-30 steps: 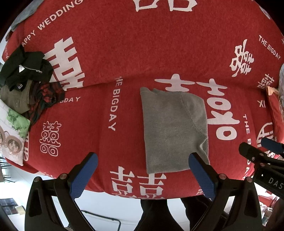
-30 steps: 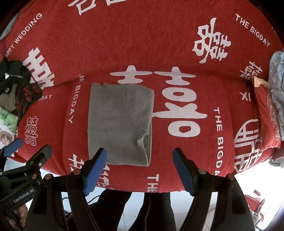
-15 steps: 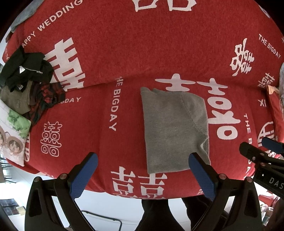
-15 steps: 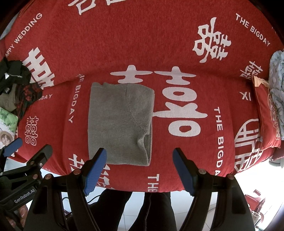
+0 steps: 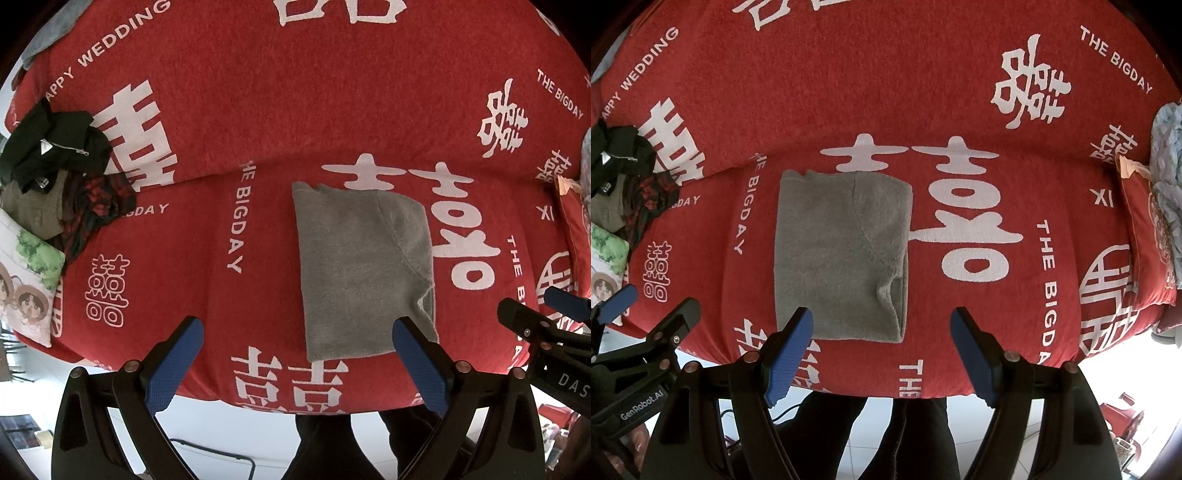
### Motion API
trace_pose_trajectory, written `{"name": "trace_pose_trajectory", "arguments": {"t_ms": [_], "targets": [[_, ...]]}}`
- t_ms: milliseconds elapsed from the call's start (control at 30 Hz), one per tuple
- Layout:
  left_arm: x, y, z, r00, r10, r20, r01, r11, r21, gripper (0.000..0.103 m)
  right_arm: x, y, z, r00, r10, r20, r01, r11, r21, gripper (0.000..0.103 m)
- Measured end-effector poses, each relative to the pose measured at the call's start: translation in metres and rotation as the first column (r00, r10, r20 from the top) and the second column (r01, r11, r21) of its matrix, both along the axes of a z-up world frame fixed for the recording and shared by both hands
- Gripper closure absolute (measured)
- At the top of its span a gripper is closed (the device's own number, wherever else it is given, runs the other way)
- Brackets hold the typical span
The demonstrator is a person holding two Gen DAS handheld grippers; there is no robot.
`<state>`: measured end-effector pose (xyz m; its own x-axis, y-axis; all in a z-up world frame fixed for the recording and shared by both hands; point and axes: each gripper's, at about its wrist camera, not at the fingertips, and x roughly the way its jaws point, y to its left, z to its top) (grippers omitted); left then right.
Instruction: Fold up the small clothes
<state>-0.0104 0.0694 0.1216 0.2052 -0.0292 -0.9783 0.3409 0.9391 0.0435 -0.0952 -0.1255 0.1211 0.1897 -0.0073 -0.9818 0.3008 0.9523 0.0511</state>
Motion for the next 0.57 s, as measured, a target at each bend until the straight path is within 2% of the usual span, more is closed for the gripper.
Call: {"name": "trace_pose_trajectory", "arguments": {"t_ms": [333,567], "targets": [[0.0032,0.0001,0.0018,1.0,0.001,-0.01,-0.001,1.0,-0.015,0.001,0.0015,0.0,0.0002,1.0,0.002,-0.002,-0.002,1.0,0.0,0.024],[0.0012,-0.0032,0.002,1.0,-0.014,0.026,0.014,1.0,-0.003,0.001,-0.0052,0.0017,-0.0025,1.0,-0.007,-0.001,0.007,1.0,-0.003,0.024]]}}
